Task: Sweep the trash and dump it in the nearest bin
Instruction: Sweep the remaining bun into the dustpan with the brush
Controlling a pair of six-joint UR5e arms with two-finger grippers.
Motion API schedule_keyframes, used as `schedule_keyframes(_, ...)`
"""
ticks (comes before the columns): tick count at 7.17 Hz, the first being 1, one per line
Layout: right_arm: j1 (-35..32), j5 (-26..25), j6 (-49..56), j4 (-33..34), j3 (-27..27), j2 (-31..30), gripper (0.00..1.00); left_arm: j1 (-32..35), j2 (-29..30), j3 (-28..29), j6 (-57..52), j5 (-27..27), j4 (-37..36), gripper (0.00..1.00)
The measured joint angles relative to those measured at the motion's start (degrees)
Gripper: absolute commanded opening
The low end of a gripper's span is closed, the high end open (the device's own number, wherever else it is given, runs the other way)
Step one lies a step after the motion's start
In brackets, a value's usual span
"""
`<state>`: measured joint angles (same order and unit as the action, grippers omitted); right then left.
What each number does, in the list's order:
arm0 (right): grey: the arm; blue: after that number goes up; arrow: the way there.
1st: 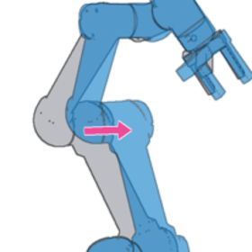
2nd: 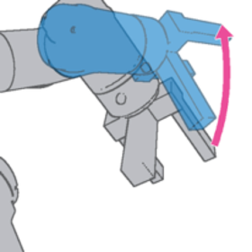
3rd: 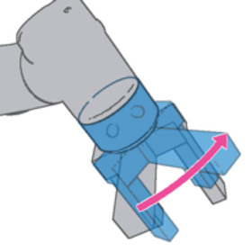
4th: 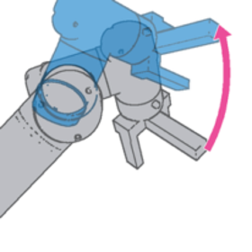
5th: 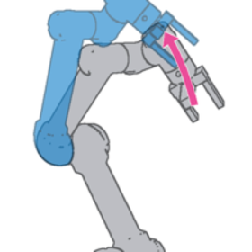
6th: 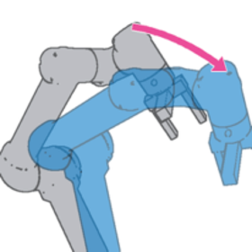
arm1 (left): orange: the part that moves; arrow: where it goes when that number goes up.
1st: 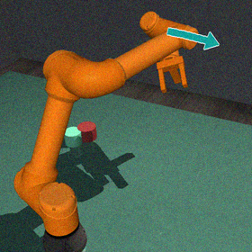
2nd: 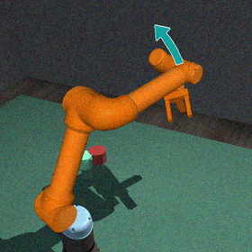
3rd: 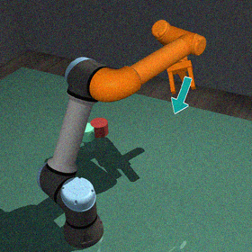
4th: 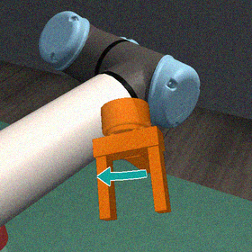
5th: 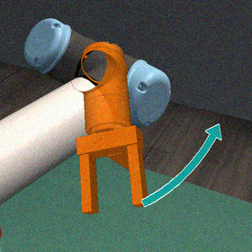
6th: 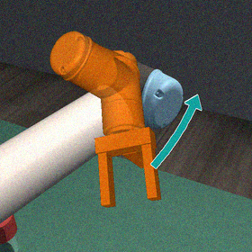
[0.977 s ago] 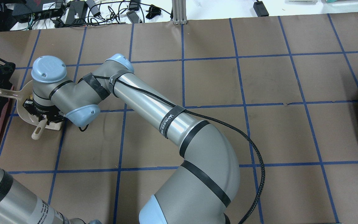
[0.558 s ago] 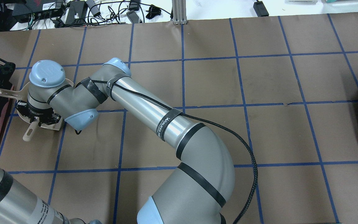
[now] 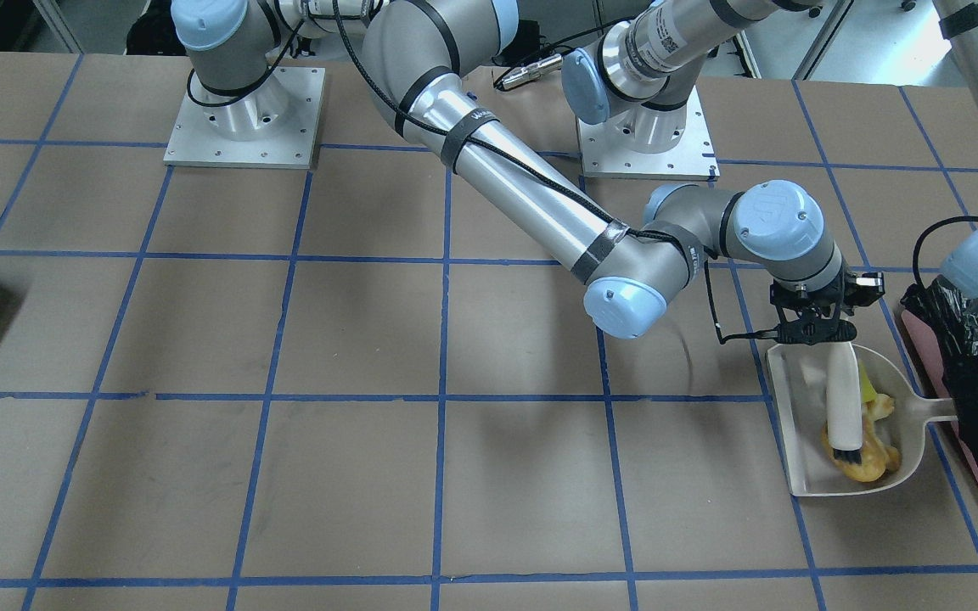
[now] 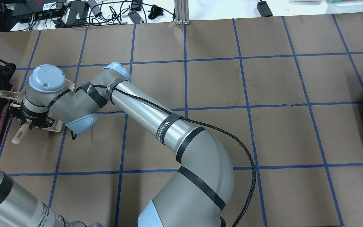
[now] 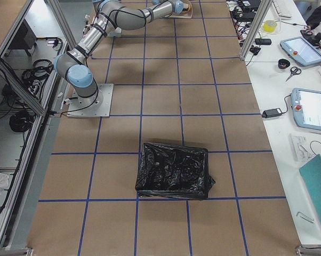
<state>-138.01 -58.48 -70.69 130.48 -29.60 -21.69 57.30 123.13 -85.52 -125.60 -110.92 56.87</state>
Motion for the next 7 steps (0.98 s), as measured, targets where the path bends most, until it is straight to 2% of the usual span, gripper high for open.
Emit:
schedule_keyframes(4, 0.12, 1.34, -1.17, -6.59, -0.64, -6.66, 0.00, 0.00, 0.00, 0.00, 0.00, 0.00, 0.00, 0.00)
schedule_keyframes(7, 1.60, -4.21, 2.67, -21.17, -3.26, -11.89, 0.00, -0.03, -0.08, 0.00, 0.38, 0.51, 0.14, 0.00)
